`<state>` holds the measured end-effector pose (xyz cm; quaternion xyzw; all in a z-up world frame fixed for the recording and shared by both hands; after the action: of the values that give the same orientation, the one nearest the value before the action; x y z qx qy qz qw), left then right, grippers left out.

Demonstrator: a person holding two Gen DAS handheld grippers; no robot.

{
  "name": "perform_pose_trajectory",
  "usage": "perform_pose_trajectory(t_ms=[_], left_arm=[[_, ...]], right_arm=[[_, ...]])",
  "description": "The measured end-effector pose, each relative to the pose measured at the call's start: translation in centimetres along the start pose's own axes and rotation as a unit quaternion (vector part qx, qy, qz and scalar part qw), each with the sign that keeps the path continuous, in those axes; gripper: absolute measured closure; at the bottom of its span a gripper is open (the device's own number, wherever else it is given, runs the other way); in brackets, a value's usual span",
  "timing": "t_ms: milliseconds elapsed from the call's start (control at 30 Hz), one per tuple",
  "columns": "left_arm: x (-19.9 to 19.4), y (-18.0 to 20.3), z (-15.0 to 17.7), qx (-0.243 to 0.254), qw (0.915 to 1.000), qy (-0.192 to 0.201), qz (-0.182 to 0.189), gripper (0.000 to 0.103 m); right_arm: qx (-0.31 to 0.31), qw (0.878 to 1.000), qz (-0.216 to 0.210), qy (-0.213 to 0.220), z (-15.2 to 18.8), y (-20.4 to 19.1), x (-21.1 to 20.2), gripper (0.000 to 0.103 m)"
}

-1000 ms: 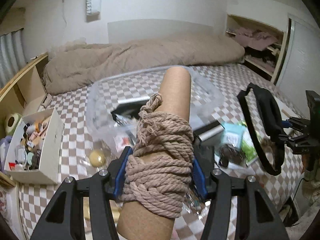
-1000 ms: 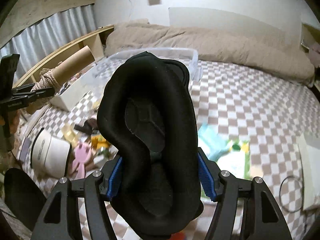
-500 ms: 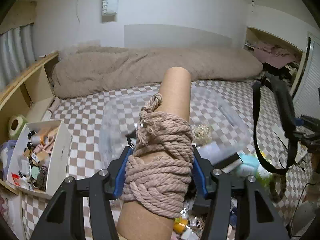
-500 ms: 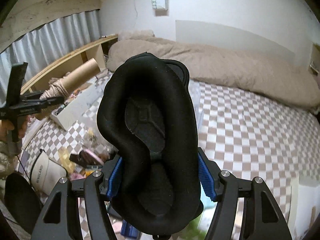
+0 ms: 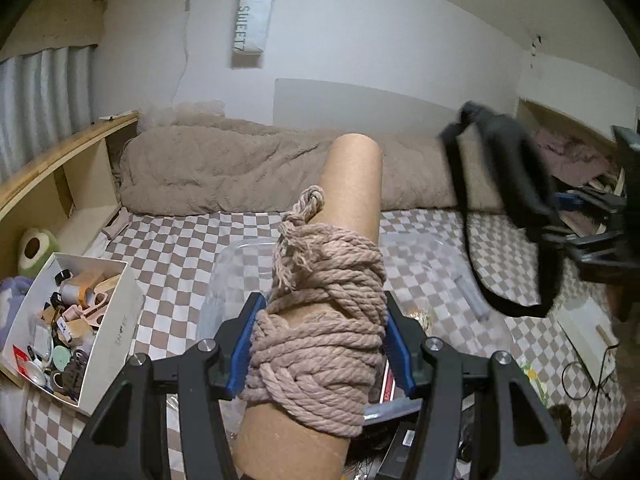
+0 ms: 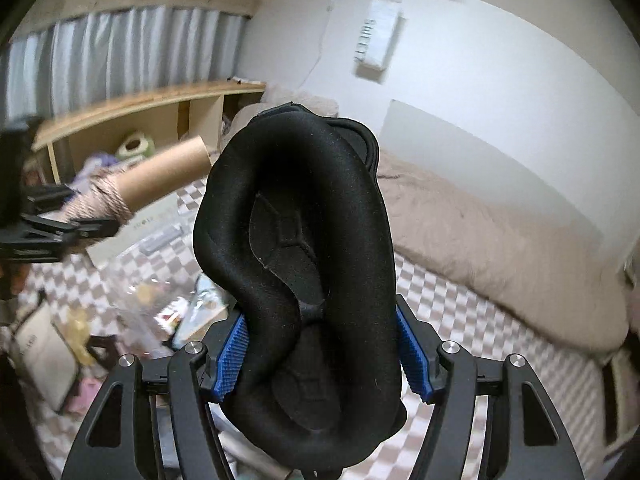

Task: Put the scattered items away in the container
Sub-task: 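Carry the mask over the clear container and open the right tool while the left carries the tube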

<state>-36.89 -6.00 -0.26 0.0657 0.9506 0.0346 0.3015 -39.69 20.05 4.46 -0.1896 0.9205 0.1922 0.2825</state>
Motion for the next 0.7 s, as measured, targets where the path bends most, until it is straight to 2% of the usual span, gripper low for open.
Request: perform_pose_trajectory(t_ms=[167, 300, 367, 500, 667, 700], left_arm=[[0.2, -1.8, 0.1, -0.017, 0.9998, 0.004, -0.006, 0.047], [0.5, -3.3, 0.4, -0.029, 0.9995, 0.003, -0.008, 0.047], [0.8, -3.9, 0.7, -0.029, 0.9995, -0.003, -0.011, 0.047], [1.5, -5.4, 1.0, -0.045, 0.9989, -0.008, -0.011, 0.047], [2.6, -6.1, 1.3, -0.055, 0.9984, -0.013, -0.009, 0.047], [2.9, -6.0, 1.3, -0.055, 0.9984, -0.015, -0.007, 0.047]], right_arm=[[-0.013, 0.999, -0.007, -0.03, -0.6, -0.9, 5.5, 0.036], [-0.032, 0.996, -0.03, -0.078, 1.0, -2.8, 10.8, 0.036], [-0.038, 0.991, -0.056, -0.115, 2.6, -4.0, 13.7, 0.036], [-0.058, 0.976, -0.071, -0.199, 6.3, -5.7, 18.1, 0.036], [-0.059, 0.964, -0.073, -0.249, 8.0, -6.4, 20.9, 0.035], [-0.058, 0.961, -0.077, -0.259, 8.2, -6.4, 21.2, 0.029]])
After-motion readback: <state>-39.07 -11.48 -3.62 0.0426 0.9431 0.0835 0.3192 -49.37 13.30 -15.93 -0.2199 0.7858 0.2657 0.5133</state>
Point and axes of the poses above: each gripper's, at about its wrist camera, not at the fingertips, and x roughly the way its jaws point, y to its right, z to its underside, the point moved 9 cm from there along x, roughly the way its jaws point, and after that the axes turned 1 degree about z, right-handed, at the moved point
